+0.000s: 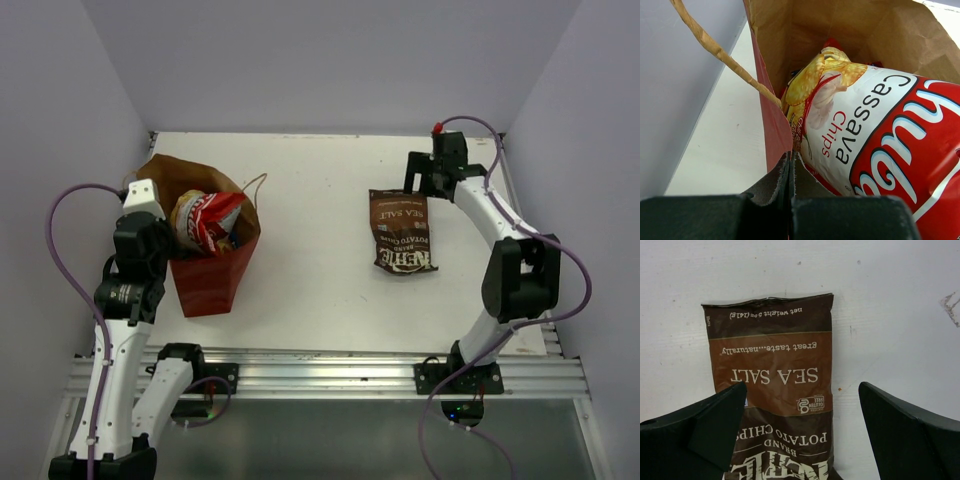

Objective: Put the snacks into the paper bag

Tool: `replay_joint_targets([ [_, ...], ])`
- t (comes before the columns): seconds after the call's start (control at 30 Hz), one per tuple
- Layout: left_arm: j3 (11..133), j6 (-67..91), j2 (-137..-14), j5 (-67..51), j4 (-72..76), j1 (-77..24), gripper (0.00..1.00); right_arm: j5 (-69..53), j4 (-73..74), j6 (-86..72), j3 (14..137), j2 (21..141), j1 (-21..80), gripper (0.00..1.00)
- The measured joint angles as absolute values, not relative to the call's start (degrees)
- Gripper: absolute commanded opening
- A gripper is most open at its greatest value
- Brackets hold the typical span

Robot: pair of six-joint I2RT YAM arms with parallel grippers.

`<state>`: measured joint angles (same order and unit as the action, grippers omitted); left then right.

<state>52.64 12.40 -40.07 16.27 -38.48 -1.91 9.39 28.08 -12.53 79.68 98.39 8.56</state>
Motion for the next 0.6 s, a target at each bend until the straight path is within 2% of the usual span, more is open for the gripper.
replay_joint_targets([
  [0.4,52.64,12.40,-40.88,16.32,-38.37,-1.91,0.00,1.67,25.32,-12.93,77.60,107.70,4.16,0.95],
  [0.6,52.64,12.40,-40.80,16.32,-38.37,-1.91,0.00,-2.13,25.19,-13.08,77.08,110.52,3.97,0.83],
])
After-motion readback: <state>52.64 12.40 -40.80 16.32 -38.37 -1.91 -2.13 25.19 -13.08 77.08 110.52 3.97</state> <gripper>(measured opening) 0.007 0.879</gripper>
